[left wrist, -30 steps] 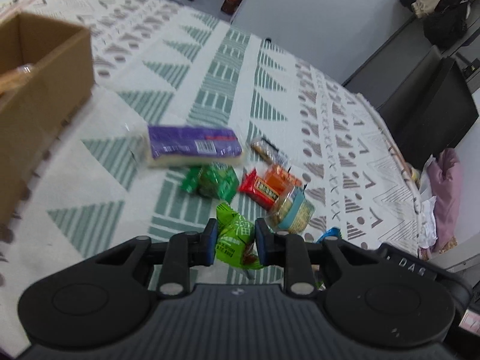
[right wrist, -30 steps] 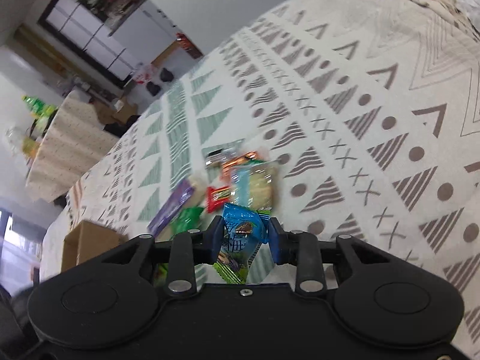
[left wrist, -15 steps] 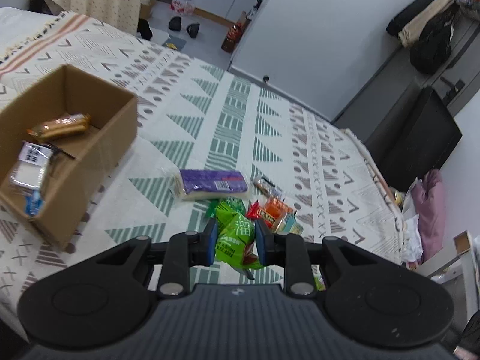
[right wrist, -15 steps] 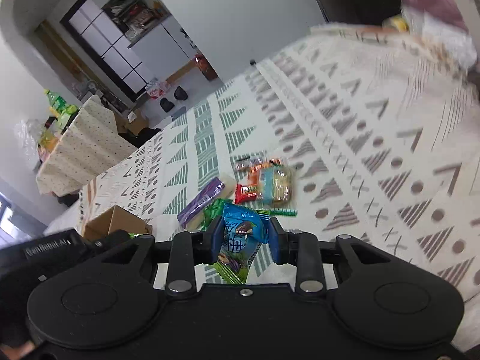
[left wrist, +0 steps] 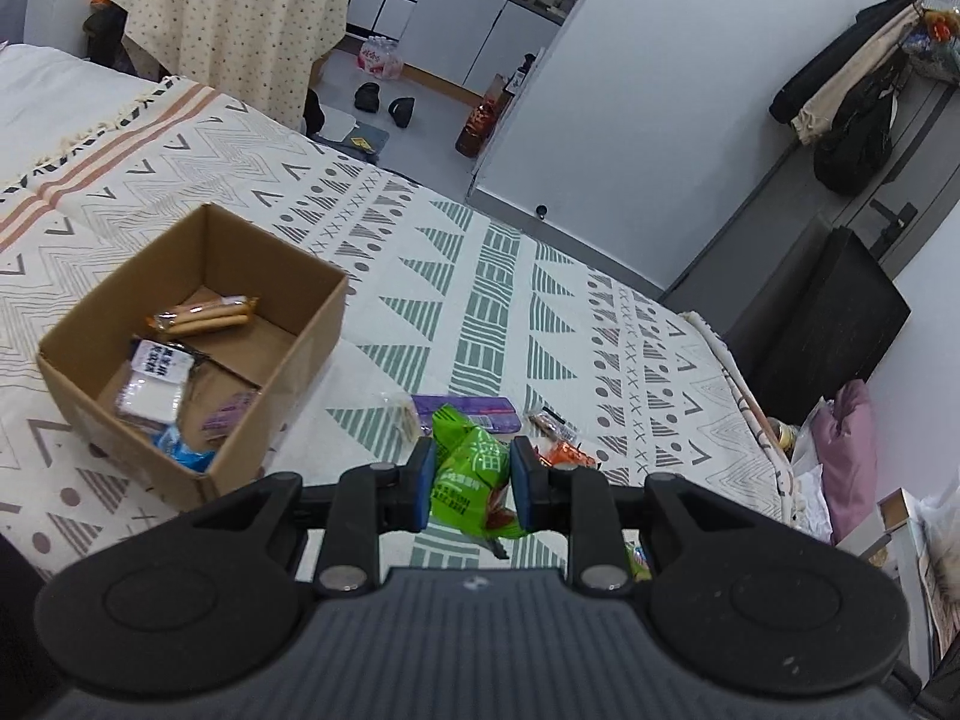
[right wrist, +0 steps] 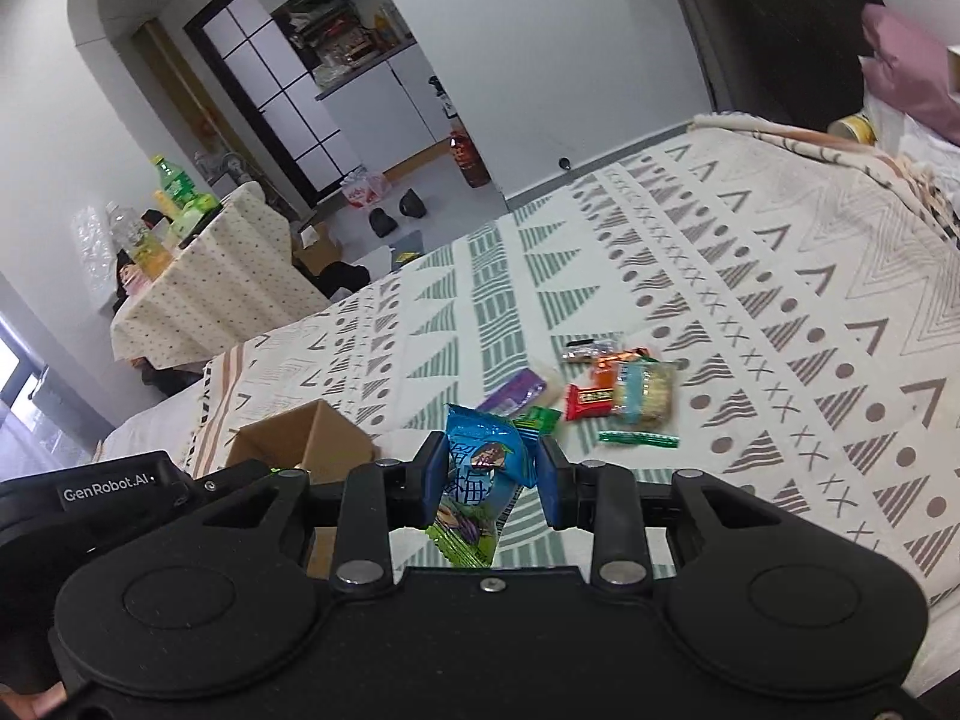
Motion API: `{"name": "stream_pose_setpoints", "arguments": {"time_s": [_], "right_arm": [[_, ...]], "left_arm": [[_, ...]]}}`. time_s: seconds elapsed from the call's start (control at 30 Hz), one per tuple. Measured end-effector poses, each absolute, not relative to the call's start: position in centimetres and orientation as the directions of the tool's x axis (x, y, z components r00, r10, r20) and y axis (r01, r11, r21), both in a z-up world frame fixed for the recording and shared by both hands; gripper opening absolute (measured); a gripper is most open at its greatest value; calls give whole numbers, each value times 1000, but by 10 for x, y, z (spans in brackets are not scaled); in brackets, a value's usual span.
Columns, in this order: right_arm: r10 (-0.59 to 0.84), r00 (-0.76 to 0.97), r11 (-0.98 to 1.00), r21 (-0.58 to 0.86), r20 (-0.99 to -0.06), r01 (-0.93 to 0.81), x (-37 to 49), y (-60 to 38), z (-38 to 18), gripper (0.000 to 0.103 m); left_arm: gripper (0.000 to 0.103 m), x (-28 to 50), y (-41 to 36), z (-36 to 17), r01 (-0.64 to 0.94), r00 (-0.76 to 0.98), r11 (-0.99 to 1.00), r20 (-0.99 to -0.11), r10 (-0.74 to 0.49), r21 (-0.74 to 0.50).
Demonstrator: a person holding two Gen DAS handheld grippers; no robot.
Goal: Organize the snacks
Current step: 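Carry both candies over the cardboard box and open both tools to drop them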
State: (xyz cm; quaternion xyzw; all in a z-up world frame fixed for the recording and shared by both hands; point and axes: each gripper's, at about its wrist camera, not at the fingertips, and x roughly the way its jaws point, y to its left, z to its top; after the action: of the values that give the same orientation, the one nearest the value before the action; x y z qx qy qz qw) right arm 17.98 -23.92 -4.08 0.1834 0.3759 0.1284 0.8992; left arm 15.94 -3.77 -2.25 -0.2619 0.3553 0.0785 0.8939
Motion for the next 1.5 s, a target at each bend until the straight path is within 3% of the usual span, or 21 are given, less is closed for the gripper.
{"name": "stream_pose_setpoints", "arguments": {"time_s": [0.77, 1.5], "right_arm": [[460, 641, 880, 414, -614, -235, 184, -138, -31, 31], [525, 560, 851, 406, -641, -333, 221, -45, -62, 31]], "left_arm": [[25, 134, 55, -9, -383, 772, 795, -636, -5, -471], [25, 156, 141, -59, -510, 725, 701, -687, 38, -499]]}}
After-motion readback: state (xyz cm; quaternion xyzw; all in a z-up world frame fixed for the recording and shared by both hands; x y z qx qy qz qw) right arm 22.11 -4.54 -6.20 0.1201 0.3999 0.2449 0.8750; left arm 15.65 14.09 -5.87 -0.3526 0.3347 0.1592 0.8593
